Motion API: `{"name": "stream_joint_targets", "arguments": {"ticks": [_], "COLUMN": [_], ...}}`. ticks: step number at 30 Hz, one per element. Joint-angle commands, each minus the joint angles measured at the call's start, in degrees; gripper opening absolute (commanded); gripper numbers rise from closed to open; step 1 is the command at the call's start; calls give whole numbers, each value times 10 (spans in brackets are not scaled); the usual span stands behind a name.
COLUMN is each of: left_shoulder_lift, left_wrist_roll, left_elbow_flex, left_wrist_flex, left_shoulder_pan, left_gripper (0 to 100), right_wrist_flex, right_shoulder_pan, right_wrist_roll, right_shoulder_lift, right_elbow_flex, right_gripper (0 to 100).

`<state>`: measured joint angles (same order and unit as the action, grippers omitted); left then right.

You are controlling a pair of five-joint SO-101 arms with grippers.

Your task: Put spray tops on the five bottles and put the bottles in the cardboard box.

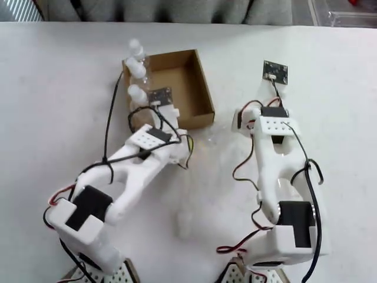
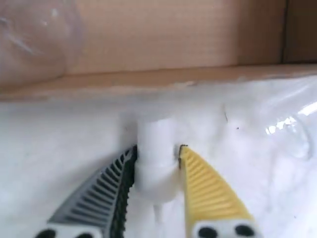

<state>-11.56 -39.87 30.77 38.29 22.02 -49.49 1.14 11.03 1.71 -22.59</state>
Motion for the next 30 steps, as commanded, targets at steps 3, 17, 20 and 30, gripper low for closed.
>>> {"name": "stream_joint_targets", "arguments": {"ticks": [3,17,20,30], "left_shoulder_lift": [1,124,135,137], "left_wrist_roll": [1,111,137,151], "left_elbow_flex": [-36,50,61,61], "left_wrist_flex": [27,26,26,31], "left_shoulder_pan": [8,18,18,18], "left_gripper": [23,20,20,20], "right_wrist_flex": [10,-78,-79,-78], "right_shoulder_pan": [-4,-34,-34,-1], "right_wrist_roll": [-6,37,58,195], "right_shoulder_lift": [-3,3,3,4], "right_elbow_flex": [33,102,116,137], "right_gripper": [66,67,70,217]}}
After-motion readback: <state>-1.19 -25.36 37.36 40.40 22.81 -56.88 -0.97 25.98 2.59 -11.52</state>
